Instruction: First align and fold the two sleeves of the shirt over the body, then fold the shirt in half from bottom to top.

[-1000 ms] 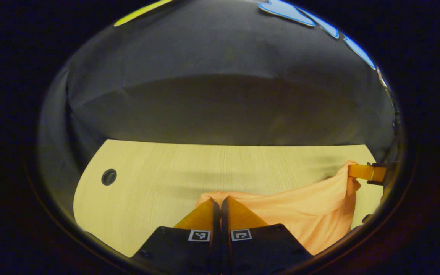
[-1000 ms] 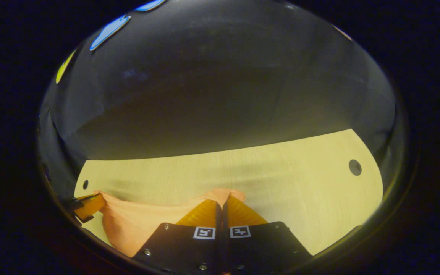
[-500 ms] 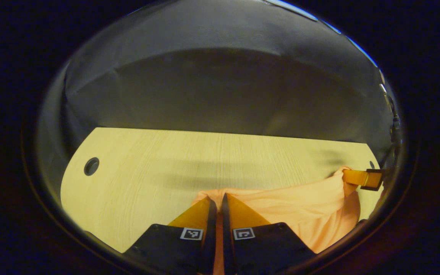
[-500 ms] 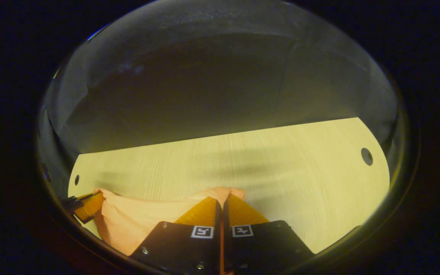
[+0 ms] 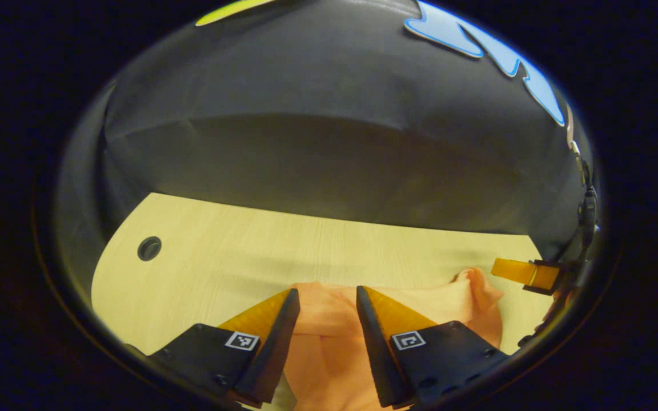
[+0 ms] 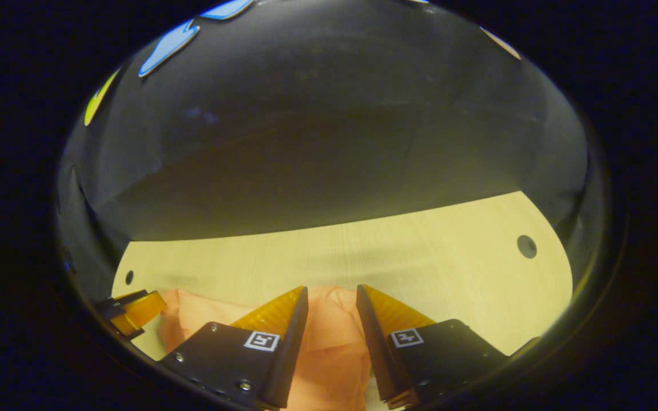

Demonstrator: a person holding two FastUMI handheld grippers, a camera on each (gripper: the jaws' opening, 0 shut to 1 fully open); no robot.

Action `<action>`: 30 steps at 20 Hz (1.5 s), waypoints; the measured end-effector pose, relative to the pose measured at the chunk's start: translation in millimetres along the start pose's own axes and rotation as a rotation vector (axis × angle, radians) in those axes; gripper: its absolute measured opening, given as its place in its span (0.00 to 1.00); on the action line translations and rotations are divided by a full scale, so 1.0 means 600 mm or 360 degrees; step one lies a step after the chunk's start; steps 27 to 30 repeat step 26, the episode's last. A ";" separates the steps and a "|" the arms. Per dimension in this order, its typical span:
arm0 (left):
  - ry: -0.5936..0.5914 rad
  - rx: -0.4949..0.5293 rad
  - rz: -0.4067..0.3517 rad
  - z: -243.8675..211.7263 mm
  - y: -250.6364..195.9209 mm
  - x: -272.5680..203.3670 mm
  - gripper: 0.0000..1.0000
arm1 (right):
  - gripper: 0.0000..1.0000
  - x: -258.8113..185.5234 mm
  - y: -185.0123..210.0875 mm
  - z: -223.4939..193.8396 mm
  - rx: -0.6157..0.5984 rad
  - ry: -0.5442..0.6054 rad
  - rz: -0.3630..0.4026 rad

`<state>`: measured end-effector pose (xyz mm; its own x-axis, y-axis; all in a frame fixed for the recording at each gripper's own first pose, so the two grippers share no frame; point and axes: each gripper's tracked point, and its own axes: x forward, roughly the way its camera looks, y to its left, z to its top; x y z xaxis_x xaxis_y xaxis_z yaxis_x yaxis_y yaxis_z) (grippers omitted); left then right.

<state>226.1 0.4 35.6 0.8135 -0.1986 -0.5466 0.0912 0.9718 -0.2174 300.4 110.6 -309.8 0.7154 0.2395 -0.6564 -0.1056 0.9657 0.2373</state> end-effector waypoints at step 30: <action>-0.0525 0.0029 -0.0014 0.075 -0.042 -0.664 0.65 | 0.56 -0.629 0.127 0.050 -0.0149 -0.0681 0.0177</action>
